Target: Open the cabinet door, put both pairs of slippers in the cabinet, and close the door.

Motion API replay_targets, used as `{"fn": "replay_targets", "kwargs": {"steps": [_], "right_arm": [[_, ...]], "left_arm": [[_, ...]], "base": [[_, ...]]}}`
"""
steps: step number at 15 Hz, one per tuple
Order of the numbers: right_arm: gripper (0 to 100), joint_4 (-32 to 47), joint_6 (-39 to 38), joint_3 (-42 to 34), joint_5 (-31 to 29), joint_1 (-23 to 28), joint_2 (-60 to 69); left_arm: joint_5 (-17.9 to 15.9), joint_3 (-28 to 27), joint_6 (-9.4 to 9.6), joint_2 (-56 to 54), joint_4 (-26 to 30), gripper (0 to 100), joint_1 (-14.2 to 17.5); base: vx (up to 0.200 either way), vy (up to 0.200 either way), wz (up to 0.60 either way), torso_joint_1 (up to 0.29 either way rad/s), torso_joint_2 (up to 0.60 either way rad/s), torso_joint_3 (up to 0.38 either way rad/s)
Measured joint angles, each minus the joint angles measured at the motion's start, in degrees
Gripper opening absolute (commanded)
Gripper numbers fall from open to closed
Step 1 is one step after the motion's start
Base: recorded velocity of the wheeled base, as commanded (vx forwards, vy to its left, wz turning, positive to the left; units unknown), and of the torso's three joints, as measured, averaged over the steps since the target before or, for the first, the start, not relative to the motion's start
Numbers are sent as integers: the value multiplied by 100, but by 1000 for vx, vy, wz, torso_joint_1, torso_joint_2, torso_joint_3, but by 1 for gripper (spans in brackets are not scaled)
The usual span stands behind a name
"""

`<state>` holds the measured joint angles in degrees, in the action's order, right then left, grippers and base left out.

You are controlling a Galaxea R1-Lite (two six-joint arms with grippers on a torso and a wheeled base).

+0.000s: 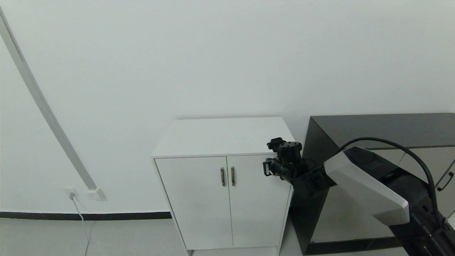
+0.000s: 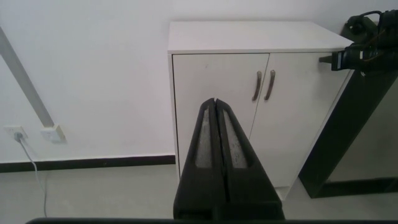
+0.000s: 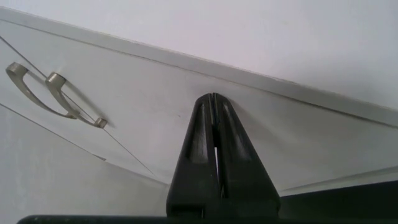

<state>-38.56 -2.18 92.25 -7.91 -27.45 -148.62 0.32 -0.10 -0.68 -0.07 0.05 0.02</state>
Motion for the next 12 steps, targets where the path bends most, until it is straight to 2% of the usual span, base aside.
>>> {"fn": "replay_targets", "kwargs": {"steps": [5,12], "right_arm": [[0,-720,-11,-1087,-16,41,435],[0,-1736,-39,-3354,-21,456,1598]], "left_arm": [[0,0,0,0,-2,0,5],[4,0,-2,0,-2,0,5]], "base": [[0,0,0,0,0,0],[0,0,0,0,0,0]]}}
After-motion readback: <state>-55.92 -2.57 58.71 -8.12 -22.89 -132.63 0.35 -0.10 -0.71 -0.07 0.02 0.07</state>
